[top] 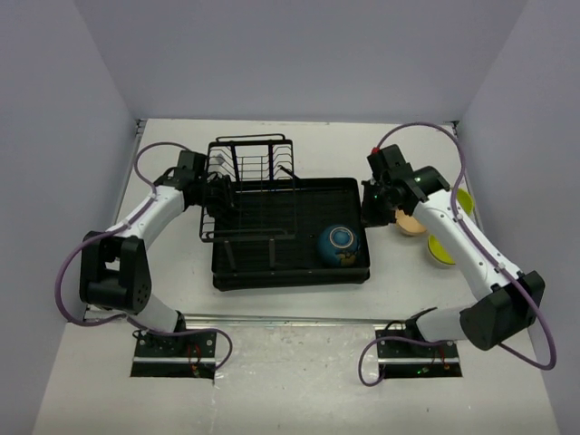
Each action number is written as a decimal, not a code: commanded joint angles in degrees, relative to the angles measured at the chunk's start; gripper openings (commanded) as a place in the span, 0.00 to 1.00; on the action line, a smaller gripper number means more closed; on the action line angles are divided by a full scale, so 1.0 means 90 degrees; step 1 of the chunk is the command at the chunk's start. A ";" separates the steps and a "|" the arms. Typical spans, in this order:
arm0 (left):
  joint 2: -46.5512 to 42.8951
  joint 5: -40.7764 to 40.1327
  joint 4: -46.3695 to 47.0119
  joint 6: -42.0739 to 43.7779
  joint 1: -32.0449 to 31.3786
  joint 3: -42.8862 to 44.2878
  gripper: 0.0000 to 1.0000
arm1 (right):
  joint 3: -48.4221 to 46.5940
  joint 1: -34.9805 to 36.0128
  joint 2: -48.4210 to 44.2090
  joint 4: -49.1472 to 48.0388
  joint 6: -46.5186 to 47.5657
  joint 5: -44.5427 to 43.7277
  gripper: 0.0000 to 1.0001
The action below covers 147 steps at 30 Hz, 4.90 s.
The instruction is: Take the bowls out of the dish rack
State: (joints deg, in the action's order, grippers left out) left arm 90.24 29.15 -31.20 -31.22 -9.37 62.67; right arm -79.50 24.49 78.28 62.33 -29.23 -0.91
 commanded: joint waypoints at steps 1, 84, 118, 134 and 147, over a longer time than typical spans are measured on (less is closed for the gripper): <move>-0.0387 0.0306 -0.0088 0.0227 -0.0063 -0.0157 0.35 | 0.0463 0.0208 -0.0172 -0.0118 -0.0365 0.0491 0.00; 0.0569 0.0590 -0.0127 0.0491 -0.0229 -0.0284 0.53 | -0.3178 0.1185 0.3766 -0.0968 -0.0355 0.1791 0.00; 0.0901 0.0492 -0.0283 0.0579 -0.0229 0.0048 0.54 | -0.0024 0.0062 0.2806 -0.4072 -0.0794 0.4564 0.96; 0.0941 0.0434 -0.0371 0.0637 -0.0229 0.0087 0.54 | 0.0640 -0.0045 0.2923 -0.4962 -0.1088 0.4466 0.99; 0.1009 0.0404 -0.0449 0.0715 -0.0229 0.0126 0.54 | 0.0406 -0.0045 0.3451 -0.5206 -0.1312 0.4544 0.99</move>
State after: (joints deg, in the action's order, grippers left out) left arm 95.70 32.77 -27.70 -26.72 -9.80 65.12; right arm -73.89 24.25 107.35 17.93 -40.29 39.00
